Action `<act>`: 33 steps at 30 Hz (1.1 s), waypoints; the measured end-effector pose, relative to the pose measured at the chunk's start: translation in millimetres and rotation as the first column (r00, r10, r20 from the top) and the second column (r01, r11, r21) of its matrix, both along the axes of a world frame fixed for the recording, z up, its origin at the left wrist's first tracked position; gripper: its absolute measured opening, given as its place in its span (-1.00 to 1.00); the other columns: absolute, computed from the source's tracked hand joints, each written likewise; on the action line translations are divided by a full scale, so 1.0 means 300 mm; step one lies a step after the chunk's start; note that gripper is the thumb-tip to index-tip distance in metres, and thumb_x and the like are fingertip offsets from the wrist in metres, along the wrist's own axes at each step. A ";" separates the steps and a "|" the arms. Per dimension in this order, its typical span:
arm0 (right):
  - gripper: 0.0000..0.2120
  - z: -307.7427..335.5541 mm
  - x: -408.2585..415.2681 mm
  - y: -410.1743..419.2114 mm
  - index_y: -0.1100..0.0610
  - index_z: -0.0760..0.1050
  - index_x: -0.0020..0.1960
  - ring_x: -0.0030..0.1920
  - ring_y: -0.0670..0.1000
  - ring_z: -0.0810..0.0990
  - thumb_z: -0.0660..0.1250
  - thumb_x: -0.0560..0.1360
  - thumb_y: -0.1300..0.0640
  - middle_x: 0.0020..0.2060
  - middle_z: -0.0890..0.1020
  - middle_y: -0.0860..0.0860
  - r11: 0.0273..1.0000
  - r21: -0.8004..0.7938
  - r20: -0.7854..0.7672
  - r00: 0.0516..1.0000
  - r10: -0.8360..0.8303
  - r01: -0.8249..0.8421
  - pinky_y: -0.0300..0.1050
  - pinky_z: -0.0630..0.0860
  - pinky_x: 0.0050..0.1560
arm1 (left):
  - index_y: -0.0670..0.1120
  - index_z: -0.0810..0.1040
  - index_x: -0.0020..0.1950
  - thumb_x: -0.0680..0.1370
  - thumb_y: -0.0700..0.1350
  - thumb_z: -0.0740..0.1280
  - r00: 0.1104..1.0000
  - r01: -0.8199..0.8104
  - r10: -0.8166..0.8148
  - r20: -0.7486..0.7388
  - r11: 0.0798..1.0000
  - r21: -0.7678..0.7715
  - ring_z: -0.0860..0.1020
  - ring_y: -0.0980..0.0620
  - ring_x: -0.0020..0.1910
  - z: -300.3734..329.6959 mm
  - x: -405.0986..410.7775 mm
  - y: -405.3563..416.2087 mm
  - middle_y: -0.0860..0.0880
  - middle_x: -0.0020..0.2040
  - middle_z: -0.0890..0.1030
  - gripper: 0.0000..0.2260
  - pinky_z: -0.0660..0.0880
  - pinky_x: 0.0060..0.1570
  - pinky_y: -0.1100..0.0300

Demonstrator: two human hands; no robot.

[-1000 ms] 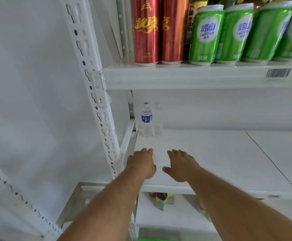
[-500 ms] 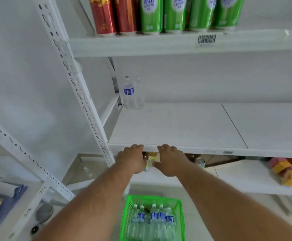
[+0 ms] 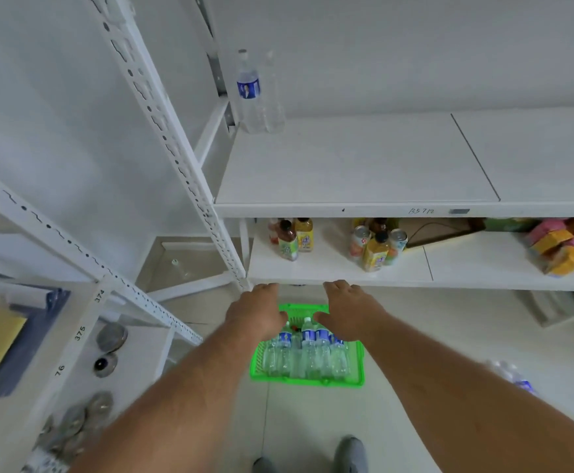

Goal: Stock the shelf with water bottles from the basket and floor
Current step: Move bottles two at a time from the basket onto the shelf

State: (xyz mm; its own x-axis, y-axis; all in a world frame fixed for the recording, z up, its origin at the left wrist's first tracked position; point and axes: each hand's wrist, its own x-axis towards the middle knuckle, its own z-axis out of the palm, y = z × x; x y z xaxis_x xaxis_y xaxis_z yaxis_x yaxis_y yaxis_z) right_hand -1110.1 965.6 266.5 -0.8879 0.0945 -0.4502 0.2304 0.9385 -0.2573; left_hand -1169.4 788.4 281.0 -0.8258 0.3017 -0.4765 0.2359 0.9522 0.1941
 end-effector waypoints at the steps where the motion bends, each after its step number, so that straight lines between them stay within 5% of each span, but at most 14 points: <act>1: -0.35 -0.020 0.006 -0.016 0.16 0.22 0.50 0.40 0.20 0.36 0.23 0.57 -0.22 0.42 0.37 0.13 1.000 -0.005 0.023 1.000 -0.020 0.021 0.14 0.40 0.35 | 0.06 0.21 0.52 0.52 0.12 0.31 1.000 -0.003 0.003 0.022 1.000 0.011 0.39 -0.13 0.39 -0.025 0.004 -0.026 -0.02 0.47 0.35 -0.40 0.41 0.30 -0.03; 16: -0.28 -0.385 0.030 -0.128 0.11 0.04 0.61 0.48 0.17 0.29 0.20 0.60 -0.21 0.53 0.23 0.12 0.963 -0.061 0.257 0.936 -0.239 0.263 0.03 0.31 0.41 | 0.04 0.12 0.58 0.53 0.14 0.27 0.934 -0.094 0.053 0.354 0.991 0.099 0.35 -0.10 0.44 -0.500 -0.035 -0.197 -0.05 0.54 0.25 -0.34 0.35 0.37 0.03; 25: -0.28 -0.776 -0.110 0.068 0.15 0.07 0.60 0.46 0.18 0.34 0.21 0.60 -0.19 0.50 0.27 0.18 0.909 -0.139 0.376 0.870 -0.319 0.393 -0.01 0.33 0.39 | -0.03 0.23 0.54 0.53 0.09 0.36 0.835 -0.388 0.270 0.479 0.907 0.164 0.37 -0.04 0.42 -0.822 -0.091 -0.040 -0.07 0.50 0.33 -0.37 0.31 0.25 0.24; 33: -0.30 -1.217 -0.217 0.189 0.20 0.19 0.55 0.29 0.15 0.52 0.25 0.58 -0.19 0.40 0.46 0.15 0.799 -0.208 0.439 0.784 -0.439 0.564 -0.14 0.40 0.03 | -0.05 0.30 0.51 0.49 0.05 0.44 0.711 -0.592 0.443 0.545 0.796 0.126 0.50 -0.07 0.30 -1.216 -0.123 0.071 -0.08 0.45 0.41 -0.36 0.44 0.25 0.12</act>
State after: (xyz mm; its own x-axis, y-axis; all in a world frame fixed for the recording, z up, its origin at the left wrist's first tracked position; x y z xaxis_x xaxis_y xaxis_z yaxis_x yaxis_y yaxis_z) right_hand -1175.0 1022.2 -98.7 -0.5257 0.2803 -0.8031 0.7767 0.5433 -0.3188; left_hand -1206.3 809.8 -83.9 -0.5859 0.0703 -0.8073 -0.4697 0.7823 0.4090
